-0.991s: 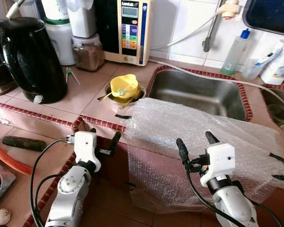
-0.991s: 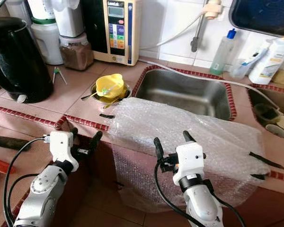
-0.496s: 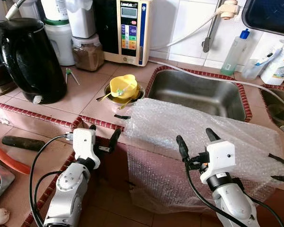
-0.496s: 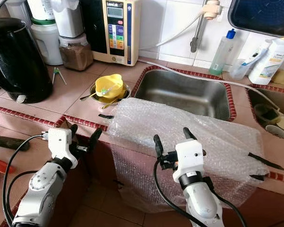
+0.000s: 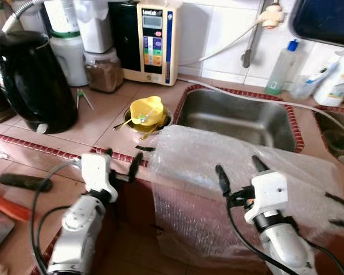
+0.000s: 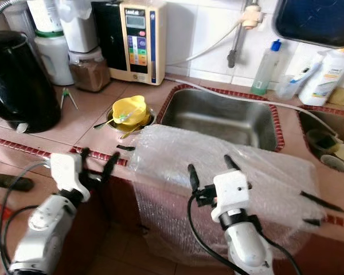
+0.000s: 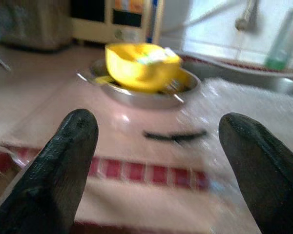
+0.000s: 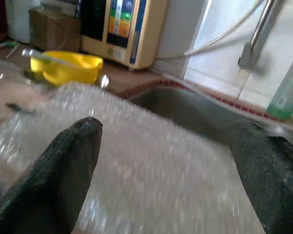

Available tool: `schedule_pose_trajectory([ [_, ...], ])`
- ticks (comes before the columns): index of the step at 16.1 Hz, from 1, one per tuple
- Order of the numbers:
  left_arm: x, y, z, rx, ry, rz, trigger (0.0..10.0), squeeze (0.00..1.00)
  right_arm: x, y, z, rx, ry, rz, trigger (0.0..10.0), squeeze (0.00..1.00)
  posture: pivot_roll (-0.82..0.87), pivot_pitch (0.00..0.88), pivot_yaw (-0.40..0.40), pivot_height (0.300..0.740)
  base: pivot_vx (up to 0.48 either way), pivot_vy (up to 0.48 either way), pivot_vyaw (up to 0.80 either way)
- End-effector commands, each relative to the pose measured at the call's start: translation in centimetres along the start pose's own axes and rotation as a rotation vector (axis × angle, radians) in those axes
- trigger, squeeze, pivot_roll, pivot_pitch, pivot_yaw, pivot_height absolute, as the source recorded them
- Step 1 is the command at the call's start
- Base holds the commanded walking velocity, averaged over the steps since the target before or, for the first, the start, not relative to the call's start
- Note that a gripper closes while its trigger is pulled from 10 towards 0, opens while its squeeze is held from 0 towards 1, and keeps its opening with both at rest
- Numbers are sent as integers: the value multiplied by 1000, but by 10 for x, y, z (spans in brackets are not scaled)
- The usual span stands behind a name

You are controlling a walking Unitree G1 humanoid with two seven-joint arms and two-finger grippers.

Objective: Kitchen organization

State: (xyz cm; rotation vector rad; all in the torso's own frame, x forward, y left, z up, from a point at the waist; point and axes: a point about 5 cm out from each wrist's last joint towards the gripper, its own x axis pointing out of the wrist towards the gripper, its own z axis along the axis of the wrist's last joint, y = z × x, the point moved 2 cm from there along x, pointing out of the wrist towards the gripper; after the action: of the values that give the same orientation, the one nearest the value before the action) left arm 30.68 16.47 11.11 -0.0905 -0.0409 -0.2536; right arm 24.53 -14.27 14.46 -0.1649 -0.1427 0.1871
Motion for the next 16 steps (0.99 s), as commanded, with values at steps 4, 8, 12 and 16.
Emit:
schedule_pose_trajectory([
  [4, 2, 13, 18, 15, -45, 31, 10000, 0, 3, -2, 15, -12, -48, 4, 10000, 0, 85, 0, -26, 740, 295, 0, 0],
  [8, -1, 10, 14, 14, -25, 16, 10000, 0, -8, -5, 17, -3, -40, -16, 10000, 0, 79, 0, -19, 740, 297, 0, 0],
  [12, -4, 13, 14, 25, -10, 16, 10000, 0, -14, -6, 12, -7, -13, -26, 10000, 0, 76, 0, -13, 740, 277, 0, 0],
  [16, -5, 13, 18, 29, -17, 12, 10000, 0, -14, -4, 14, -12, -11, -16, 10000, 0, 84, 0, -20, 740, 0, 0, 0],
])
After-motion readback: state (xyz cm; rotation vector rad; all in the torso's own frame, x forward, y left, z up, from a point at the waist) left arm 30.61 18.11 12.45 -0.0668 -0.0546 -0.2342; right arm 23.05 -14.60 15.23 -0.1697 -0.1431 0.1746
